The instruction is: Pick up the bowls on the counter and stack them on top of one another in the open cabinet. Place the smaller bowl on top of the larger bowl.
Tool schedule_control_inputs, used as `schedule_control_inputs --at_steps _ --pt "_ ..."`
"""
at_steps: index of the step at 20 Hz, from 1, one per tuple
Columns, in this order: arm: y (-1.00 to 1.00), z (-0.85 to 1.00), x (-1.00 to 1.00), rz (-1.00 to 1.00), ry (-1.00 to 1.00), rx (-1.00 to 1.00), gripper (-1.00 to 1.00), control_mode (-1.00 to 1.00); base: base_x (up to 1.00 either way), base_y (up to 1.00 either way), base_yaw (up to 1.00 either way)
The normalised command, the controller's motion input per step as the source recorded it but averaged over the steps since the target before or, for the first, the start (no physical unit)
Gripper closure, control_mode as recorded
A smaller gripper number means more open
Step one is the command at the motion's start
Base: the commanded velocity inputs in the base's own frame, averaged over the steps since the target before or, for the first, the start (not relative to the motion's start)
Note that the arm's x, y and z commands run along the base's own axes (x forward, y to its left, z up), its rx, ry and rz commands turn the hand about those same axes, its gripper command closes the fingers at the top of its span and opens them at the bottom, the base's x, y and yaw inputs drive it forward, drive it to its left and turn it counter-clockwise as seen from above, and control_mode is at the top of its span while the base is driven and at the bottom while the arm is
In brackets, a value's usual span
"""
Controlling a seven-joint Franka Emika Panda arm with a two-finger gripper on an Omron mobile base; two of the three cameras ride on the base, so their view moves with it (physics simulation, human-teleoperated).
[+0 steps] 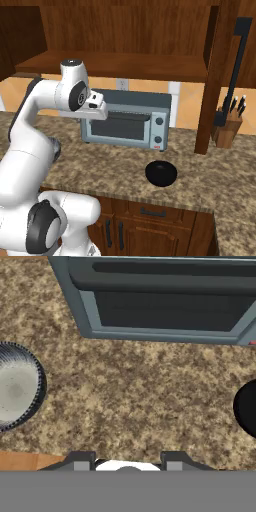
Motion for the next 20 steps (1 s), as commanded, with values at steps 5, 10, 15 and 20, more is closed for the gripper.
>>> schedule_control_inputs --at_steps 5,10,15,20 --pt "-0.36 -0.08 -0.13 -0.07 0.01 0.01 -1.0 -1.0 0.0 0.0 0.0" --pt "-0.99 -0.27 -0.06 -0.18 0.04 0.0 -1.0 -1.0 0.0 0.0 0.0" --pt "-1.0 -0.21 -0.11 -0.12 0.03 0.0 -1.0 -1.0 0.0 0.0 0.0" --pt "-0.78 -0.45 -0.3 -0.09 0.08 -0.07 -1.0 -1.0 0.0 0.0 0.0"
